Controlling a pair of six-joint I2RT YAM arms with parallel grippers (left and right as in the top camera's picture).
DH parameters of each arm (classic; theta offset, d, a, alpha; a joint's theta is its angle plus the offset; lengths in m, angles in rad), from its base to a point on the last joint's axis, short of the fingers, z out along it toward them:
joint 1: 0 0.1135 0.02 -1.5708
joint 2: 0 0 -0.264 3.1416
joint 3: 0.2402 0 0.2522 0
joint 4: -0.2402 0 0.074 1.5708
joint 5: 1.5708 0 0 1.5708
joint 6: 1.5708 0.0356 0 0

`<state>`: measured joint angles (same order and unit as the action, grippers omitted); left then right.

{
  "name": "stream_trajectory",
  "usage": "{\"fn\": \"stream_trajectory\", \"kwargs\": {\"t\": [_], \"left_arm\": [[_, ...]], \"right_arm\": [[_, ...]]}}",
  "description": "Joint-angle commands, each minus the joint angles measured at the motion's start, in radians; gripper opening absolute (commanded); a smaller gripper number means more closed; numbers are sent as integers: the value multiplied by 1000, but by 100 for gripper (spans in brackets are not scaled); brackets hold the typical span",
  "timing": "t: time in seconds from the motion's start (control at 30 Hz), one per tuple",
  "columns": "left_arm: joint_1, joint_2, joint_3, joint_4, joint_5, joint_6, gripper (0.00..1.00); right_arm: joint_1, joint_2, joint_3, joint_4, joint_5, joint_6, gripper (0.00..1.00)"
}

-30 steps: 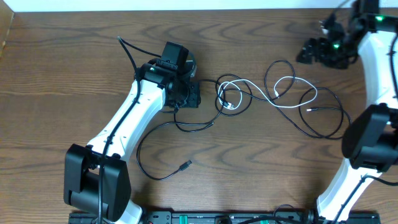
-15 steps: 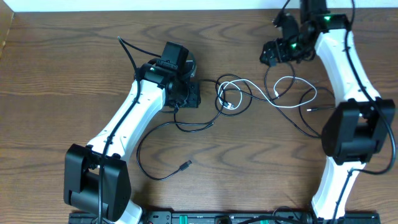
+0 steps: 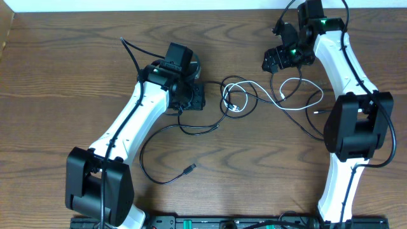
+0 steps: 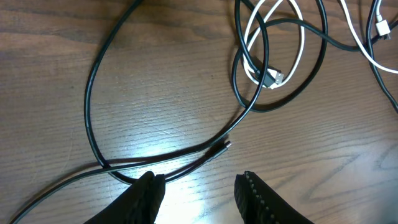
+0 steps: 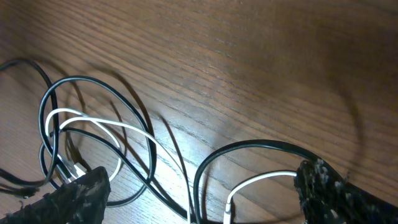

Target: Untangle cables

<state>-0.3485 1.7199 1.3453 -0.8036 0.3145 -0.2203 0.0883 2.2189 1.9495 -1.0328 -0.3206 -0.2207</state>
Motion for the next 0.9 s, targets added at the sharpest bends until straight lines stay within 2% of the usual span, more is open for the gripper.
{"fn": "stream_trajectory", "kwargs": {"t": [0.0,0.23,0.57,0.87], "left_arm": [[4,-21,-3,2,-10,-3,43],[4,-21,-3,11,-10,-17,43],[4,-15,-3,48,-10,-60,43],[4,-6,-3,69,-10,-82,43]], "right_arm": [[5,2,18,2,-5,-24,92],[6,20,12,0,-76,-104,92],[44,89,11,-8,-78,-234,92],[50,139,11,-7,-75,-277,91]]}}
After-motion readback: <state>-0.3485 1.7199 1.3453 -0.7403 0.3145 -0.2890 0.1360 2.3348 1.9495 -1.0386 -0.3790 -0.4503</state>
